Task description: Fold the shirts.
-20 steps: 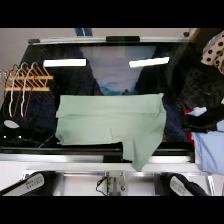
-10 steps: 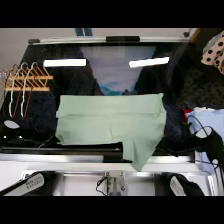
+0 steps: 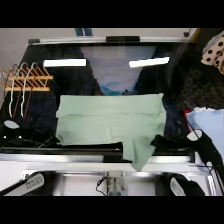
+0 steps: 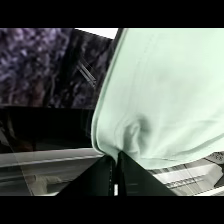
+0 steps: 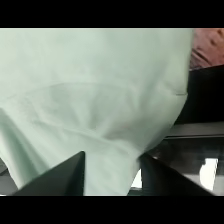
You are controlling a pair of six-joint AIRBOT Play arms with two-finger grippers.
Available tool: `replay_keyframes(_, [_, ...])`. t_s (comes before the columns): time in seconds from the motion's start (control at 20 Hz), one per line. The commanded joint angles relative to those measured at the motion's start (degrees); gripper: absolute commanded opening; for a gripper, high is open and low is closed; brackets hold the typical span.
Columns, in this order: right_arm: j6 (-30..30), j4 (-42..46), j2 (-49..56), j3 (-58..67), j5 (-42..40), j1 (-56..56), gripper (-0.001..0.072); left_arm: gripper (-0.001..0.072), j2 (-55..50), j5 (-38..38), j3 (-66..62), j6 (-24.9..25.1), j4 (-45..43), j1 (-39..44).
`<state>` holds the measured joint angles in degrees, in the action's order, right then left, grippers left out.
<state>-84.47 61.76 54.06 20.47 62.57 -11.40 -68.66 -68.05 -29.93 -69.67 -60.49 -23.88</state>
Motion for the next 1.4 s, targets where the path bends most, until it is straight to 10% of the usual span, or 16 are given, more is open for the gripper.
replay_keyframes(0.0, [1.4,-0.8,2.1,-0.2,-0.1,0.5,0.0247,0.0035,0.0,-0.1,-0.1,0.0,0.1,0.0])
replay_keyframes(0.1, [4.2,-0.8,1.3,0.5,1.6,0.5,0.0060,0.0035,0.0,-0.1,-0.5,0.8,0.1,0.0])
replay_keyframes(0.35, [5.8,1.6,0.2,11.1,6.2,0.5,0.0058,0.0033,0.0,-3.0,-9.5,4.6,0.2,0.0])
replay_keyframes(0.9, [2.4,-8.5,34.1,54.2,2.2,0.6,0.0058,0.0034,-20.7,-1.6,-44.4,-7.9,1.7,9.1])
replay_keyframes(1.35, [1.0,-6.9,48.0,64.0,-6.0,4.7,0.0059,0.0035,-35.2,-0.5,-54.4,-9.7,8.0,9.6])
